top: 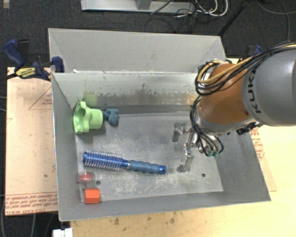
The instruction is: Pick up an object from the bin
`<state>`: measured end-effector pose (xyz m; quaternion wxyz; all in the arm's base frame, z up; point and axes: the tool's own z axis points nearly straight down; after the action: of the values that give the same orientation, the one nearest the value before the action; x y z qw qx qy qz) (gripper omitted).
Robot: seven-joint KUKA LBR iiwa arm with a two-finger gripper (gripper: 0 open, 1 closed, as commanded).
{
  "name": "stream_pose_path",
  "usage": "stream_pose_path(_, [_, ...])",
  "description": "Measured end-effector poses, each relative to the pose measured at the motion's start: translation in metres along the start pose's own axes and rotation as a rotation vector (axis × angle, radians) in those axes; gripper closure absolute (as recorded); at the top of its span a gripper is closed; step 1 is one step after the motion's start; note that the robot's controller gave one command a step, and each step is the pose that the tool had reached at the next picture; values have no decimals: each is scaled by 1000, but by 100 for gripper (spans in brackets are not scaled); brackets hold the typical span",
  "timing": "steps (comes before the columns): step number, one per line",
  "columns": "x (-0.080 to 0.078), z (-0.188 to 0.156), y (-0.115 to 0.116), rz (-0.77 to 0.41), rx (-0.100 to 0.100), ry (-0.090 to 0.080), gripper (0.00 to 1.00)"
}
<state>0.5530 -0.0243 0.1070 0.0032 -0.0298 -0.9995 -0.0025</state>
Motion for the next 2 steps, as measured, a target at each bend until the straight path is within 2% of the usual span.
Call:
stream_pose_path(1, [22,40,76,-46,0,-2,0])
stream_pose_path(2, [20,37,70,-39,4,-7,100])
